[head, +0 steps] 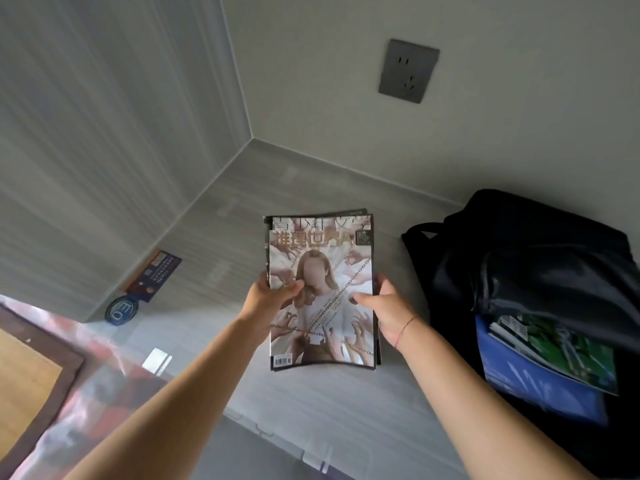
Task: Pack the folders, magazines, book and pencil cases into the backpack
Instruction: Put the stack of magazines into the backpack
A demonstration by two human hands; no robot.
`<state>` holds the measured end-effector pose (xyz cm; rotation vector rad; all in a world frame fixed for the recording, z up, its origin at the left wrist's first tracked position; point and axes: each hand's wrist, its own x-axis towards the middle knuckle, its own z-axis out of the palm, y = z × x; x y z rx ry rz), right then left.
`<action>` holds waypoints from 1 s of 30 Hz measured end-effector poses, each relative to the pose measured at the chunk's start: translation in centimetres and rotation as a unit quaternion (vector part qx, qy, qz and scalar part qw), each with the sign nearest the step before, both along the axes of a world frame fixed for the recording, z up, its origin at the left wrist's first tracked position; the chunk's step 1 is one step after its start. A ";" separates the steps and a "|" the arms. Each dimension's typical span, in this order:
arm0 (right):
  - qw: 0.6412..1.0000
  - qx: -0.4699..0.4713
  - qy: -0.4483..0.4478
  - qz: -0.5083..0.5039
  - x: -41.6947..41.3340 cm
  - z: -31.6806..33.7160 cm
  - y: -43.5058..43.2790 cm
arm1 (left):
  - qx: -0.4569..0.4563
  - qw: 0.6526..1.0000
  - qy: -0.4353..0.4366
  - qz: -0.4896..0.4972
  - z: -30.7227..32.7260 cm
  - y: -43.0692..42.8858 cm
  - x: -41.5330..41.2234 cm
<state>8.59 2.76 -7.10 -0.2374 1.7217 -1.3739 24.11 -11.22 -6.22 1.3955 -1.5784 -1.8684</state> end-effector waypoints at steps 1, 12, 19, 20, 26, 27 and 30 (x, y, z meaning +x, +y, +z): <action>0.999 -0.041 0.004 0.004 -0.3 1.3 -0.1 | -0.008 1.000 0.018 -0.010 1.1 -0.5 -0.3; 0.990 -0.125 0.062 0.018 -1.0 4.4 0.8 | -0.008 0.996 0.069 -0.049 3.6 -1.0 -2.3; 0.991 -0.047 0.122 -0.004 -1.2 2.4 0.1 | -0.003 1.000 0.014 -0.025 2.2 -0.9 -2.2; 0.991 -0.024 0.131 -0.019 -1.0 2.2 -0.1 | -0.006 1.000 0.010 -0.016 2.3 -0.8 -2.3; 0.983 0.003 0.177 -0.044 -1.6 4.0 1.3 | -0.042 0.998 -0.025 -0.025 4.0 0.0 -4.2; 0.982 -0.018 0.179 -0.053 -1.8 4.9 2.3 | -0.032 0.999 -0.025 -0.023 4.5 0.6 -4.7; 0.976 -0.065 0.205 -0.039 -2.8 7.6 7.1 | 0.044 0.998 0.008 -0.037 6.3 3.6 -7.1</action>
